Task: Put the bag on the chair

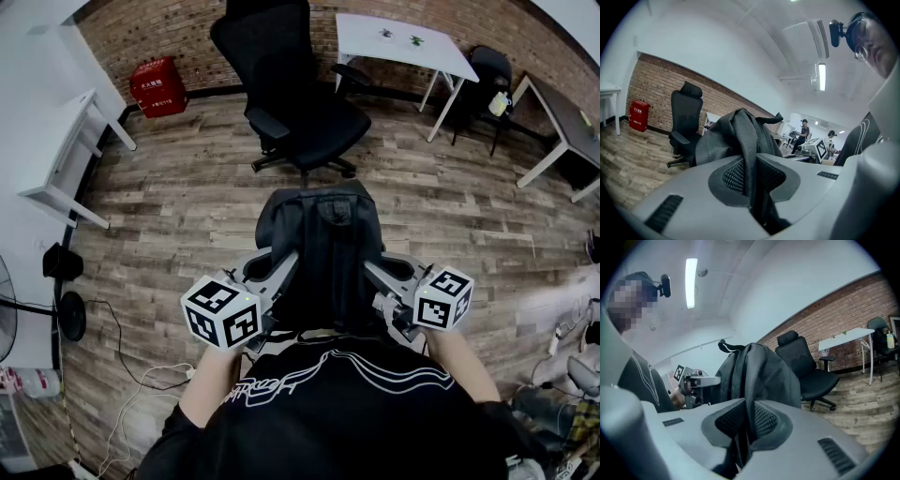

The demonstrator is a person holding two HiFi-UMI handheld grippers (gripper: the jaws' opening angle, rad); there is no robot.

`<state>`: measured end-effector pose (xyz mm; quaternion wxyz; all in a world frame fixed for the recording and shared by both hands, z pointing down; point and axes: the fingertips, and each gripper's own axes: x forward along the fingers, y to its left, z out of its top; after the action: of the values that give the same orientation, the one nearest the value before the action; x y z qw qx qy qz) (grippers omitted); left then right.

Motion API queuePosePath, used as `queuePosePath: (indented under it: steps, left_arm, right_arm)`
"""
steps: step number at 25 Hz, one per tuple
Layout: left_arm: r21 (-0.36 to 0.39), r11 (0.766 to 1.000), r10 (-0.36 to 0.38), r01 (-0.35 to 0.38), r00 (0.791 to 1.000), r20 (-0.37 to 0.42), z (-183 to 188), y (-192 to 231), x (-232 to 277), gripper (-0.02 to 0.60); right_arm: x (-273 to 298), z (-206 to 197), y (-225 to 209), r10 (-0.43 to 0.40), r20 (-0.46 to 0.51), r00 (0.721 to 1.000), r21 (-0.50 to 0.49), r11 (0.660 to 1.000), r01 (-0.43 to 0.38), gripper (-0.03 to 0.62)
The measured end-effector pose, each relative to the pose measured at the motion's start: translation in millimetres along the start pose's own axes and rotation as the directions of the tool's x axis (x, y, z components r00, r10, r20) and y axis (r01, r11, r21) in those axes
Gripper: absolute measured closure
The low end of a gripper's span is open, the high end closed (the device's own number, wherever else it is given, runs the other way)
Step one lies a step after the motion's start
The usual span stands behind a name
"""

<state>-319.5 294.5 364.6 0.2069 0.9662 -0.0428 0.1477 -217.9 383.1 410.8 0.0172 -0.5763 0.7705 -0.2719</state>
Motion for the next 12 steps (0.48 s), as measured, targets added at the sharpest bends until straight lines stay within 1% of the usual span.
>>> queuePosePath:
  steps: [6,12]
  left_arm:
    - [0.001,1.0,-0.002,0.002,1.0,0.0,-4,-4,-5,0.52]
    - [-0.011,1.0,0.009,-0.009,1.0,-0.008,-3,-2,4,0.52]
  right_arm:
    - [-3,-2,7,0.004,-0.002,1.0,0.002,1.0,-0.004,0.556]
    - [-2,0,-3,0.013,-0.01,1.0,0.023,1.0,-0.013,0.556]
